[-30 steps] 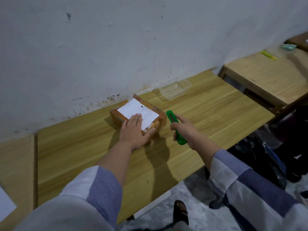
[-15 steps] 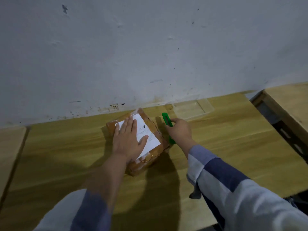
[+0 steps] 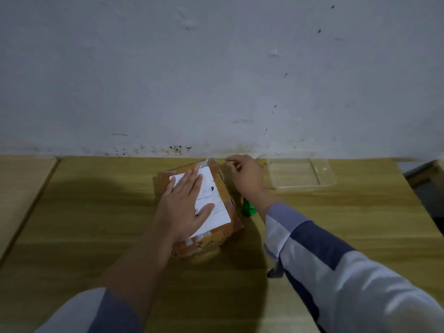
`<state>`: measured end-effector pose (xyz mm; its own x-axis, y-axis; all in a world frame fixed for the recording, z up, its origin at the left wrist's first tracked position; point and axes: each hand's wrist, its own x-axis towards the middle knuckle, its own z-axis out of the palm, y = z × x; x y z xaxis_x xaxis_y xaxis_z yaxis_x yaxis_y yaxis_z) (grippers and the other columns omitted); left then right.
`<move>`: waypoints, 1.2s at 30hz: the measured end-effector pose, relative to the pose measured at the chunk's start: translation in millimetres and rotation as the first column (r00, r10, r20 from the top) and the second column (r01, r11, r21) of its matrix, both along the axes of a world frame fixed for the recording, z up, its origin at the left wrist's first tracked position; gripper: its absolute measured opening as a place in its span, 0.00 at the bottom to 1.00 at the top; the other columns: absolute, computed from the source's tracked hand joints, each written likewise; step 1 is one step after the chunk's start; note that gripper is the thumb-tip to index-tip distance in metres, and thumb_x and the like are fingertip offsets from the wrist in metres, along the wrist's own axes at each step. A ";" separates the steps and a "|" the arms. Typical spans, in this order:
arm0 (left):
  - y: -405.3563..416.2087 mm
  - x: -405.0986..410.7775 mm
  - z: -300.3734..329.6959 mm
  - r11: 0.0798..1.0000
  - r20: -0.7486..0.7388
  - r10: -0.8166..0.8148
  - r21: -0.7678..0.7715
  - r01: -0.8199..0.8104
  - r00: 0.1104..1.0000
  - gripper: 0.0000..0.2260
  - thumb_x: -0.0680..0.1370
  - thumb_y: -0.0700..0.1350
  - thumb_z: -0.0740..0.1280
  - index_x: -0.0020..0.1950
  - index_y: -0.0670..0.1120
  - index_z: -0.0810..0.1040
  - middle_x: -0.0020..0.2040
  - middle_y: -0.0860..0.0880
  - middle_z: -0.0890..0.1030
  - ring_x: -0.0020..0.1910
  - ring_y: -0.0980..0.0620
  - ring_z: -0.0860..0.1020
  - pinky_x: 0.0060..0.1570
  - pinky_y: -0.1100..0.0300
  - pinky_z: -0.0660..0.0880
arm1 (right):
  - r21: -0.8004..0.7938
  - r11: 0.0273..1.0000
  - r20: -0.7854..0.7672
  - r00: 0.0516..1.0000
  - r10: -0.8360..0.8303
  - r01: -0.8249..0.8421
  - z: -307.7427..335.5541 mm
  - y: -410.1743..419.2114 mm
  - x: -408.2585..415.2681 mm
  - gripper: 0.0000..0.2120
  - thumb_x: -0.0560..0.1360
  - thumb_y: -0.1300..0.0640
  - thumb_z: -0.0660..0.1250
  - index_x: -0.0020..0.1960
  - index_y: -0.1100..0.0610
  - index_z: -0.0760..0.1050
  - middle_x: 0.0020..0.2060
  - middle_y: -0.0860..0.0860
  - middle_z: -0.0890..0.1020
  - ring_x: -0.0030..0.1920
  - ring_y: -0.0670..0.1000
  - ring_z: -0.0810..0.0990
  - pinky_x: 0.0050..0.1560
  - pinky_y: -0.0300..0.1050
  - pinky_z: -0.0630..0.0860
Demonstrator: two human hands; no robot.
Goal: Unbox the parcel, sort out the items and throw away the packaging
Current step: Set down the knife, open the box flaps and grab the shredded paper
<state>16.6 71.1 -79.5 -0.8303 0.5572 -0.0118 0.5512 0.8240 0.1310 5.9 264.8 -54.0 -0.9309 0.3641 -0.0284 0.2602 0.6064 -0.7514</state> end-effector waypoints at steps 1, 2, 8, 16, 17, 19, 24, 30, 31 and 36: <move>-0.4 0.1 0.0 1.000 -0.005 -0.002 0.003 0.002 1.000 0.36 0.76 0.68 0.42 0.78 0.48 0.48 0.78 0.51 0.45 0.77 0.53 0.44 0.75 0.49 0.41 | -0.085 0.994 -0.031 0.998 0.063 -0.065 4.1 -4.3 -7.3 0.11 0.77 0.60 0.63 0.56 0.57 0.80 0.54 0.53 0.82 0.52 0.51 0.79 0.50 0.37 0.73; -0.6 -0.1 0.4 1.000 -0.008 -0.005 0.002 0.005 1.000 0.36 0.77 0.67 0.43 0.78 0.47 0.49 0.79 0.51 0.45 0.77 0.53 0.45 0.75 0.49 0.41 | -0.155 0.979 -0.043 0.991 0.125 -0.130 6.6 -8.2 -14.5 0.11 0.77 0.60 0.64 0.56 0.57 0.80 0.56 0.53 0.81 0.54 0.51 0.79 0.49 0.33 0.71; -1.7 -2.3 1.1 0.999 -0.005 -0.021 0.028 0.022 1.000 0.36 0.77 0.66 0.44 0.78 0.45 0.53 0.79 0.49 0.49 0.77 0.52 0.48 0.75 0.47 0.46 | -0.275 0.911 0.072 0.939 0.337 -0.306 -0.2 -12.2 -38.3 0.13 0.78 0.59 0.63 0.61 0.56 0.79 0.57 0.58 0.82 0.49 0.54 0.81 0.35 0.21 0.69; -10.2 -14.0 15.2 0.988 0.089 -0.156 -0.005 0.157 0.984 0.37 0.75 0.67 0.42 0.78 0.48 0.46 0.78 0.54 0.43 0.77 0.56 0.41 0.76 0.48 0.42 | -0.397 0.914 0.059 0.991 0.120 -0.087 -7.2 -9.9 -23.6 0.09 0.76 0.61 0.67 0.54 0.57 0.82 0.46 0.56 0.84 0.41 0.48 0.79 0.40 0.35 0.74; -9.0 -13.7 17.6 0.988 0.111 -0.148 -0.018 0.150 0.983 0.37 0.75 0.68 0.40 0.78 0.49 0.45 0.77 0.54 0.42 0.76 0.57 0.40 0.76 0.49 0.40 | -0.418 0.907 0.063 0.995 0.077 -0.044 -8.3 -10.3 -18.4 0.09 0.76 0.60 0.67 0.54 0.57 0.82 0.45 0.55 0.83 0.41 0.48 0.79 0.40 0.37 0.74; -8.1 -8.9 20.5 0.992 0.126 -0.114 -0.048 0.121 0.985 0.35 0.76 0.66 0.41 0.78 0.48 0.43 0.78 0.54 0.41 0.76 0.57 0.39 0.75 0.52 0.37 | -0.445 0.895 0.053 0.998 -0.017 0.039 -10.6 -13.5 -6.4 0.09 0.75 0.58 0.67 0.53 0.55 0.82 0.47 0.53 0.83 0.44 0.48 0.79 0.44 0.41 0.76; -27.3 11.7 29.8 0.996 0.150 -0.064 -0.046 0.072 0.987 0.28 0.81 0.58 0.44 0.78 0.48 0.45 0.79 0.52 0.43 0.77 0.56 0.41 0.76 0.52 0.39 | -0.565 0.787 0.089 0.967 -0.240 0.247 -14.9 -36.3 34.9 0.11 0.73 0.51 0.70 0.55 0.49 0.81 0.49 0.50 0.82 0.45 0.50 0.81 0.49 0.54 0.82; -75.5 40.7 38.2 0.998 0.151 -0.049 -0.040 0.055 0.987 0.29 0.81 0.60 0.45 0.78 0.46 0.48 0.79 0.50 0.47 0.77 0.55 0.44 0.76 0.49 0.42 | -0.617 0.689 0.099 0.906 -0.412 0.381 -12.4 -87.5 92.5 0.14 0.74 0.50 0.69 0.59 0.49 0.79 0.59 0.51 0.80 0.58 0.54 0.78 0.56 0.57 0.79; -84.5 46.2 38.1 0.997 0.146 -0.055 -0.037 0.061 0.988 0.30 0.81 0.61 0.45 0.78 0.46 0.48 0.79 0.49 0.47 0.77 0.54 0.44 0.76 0.48 0.42 | -0.629 0.662 0.109 0.889 -0.444 0.408 -10.5 -97.3 102.3 0.15 0.74 0.50 0.69 0.60 0.48 0.79 0.58 0.50 0.80 0.57 0.54 0.79 0.54 0.57 0.80; -125.8 70.6 35.8 0.994 0.132 -0.104 -0.029 0.109 0.986 0.33 0.79 0.64 0.45 0.78 0.46 0.46 0.79 0.50 0.45 0.77 0.54 0.42 0.75 0.51 0.39 | -0.691 0.544 0.128 0.821 -0.556 0.476 -11.5 -140.5 145.6 0.14 0.76 0.54 0.66 0.62 0.49 0.77 0.56 0.50 0.78 0.48 0.50 0.78 0.48 0.54 0.82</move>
<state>87.2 -54.7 -43.7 -0.7564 0.6396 -0.1368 0.6162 0.7670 0.1786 151.5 124.3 -65.6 -0.5998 0.6982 -0.3908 0.2661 -0.2866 -0.9204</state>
